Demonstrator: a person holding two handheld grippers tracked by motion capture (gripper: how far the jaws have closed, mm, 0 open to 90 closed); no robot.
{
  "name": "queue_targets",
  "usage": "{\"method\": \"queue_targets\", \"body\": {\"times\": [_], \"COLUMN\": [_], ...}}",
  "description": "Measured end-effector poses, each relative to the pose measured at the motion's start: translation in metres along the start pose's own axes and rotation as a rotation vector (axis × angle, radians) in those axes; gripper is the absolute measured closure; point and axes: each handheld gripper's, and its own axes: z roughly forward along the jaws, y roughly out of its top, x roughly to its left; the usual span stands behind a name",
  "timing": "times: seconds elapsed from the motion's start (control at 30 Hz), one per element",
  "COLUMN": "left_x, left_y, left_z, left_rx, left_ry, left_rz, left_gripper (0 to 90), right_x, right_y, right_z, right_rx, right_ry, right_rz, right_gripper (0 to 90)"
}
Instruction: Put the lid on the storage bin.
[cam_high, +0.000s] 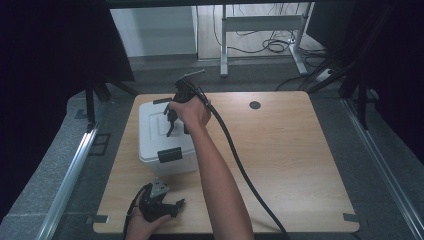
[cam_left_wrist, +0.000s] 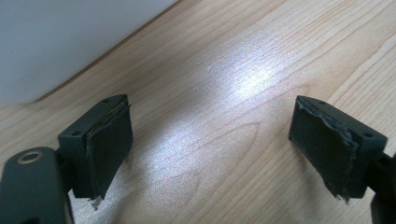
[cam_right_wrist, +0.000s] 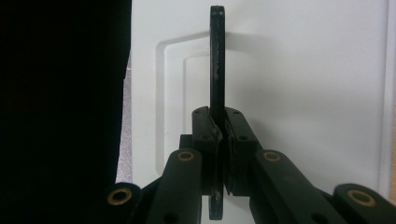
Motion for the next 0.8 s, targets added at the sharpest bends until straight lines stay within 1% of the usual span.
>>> {"method": "queue_targets", "body": {"times": [0.17, 0.27, 0.37, 0.43, 0.5, 0.6, 0.67, 0.8], "left_x": [0.0, 0.0, 0.0, 0.0, 0.0, 0.0, 0.0, 0.0], "left_y": [0.0, 0.0, 0.0, 0.0, 0.0, 0.0, 0.0, 0.0], "left_z": [0.0, 0.0, 0.0, 0.0, 0.0, 0.0, 0.0, 0.0], "left_rx": [0.0, -0.002, 0.001, 0.001, 0.001, 0.001, 0.0, 0.0], "left_ry": [0.0, -0.002, -0.001, -0.001, -0.001, -0.001, -0.001, -0.001], "left_rz": [0.0, -0.002, 0.002, 0.002, 0.002, 0.002, 0.002, 0.001], "left_gripper": [13.5, 13.5, 13.5, 13.5, 13.5, 13.5, 13.5, 13.5], "right_x": [-0.001, -0.001, -0.002, -0.003, -0.005, -0.01, -0.012, -0.011], "right_y": [0.0, 0.0, 0.0, -0.001, -0.001, -0.002, -0.002, -0.002], "right_z": [-0.001, 0.0, 0.002, 0.003, 0.005, 0.008, 0.009, 0.008], "right_rx": [-0.006, -0.007, -0.006, -0.005, -0.001, -0.008, -0.012, -0.016], "right_ry": [-0.004, -0.003, -0.003, -0.007, -0.025, -0.005, 0.002, 0.005], "right_rz": [0.0, 0.006, 0.002, 0.002, 0.003, 0.022, 0.024, 0.008], "right_gripper": [84.6, 84.6, 84.5, 84.4, 84.6, 84.5, 84.4, 83.2]}}
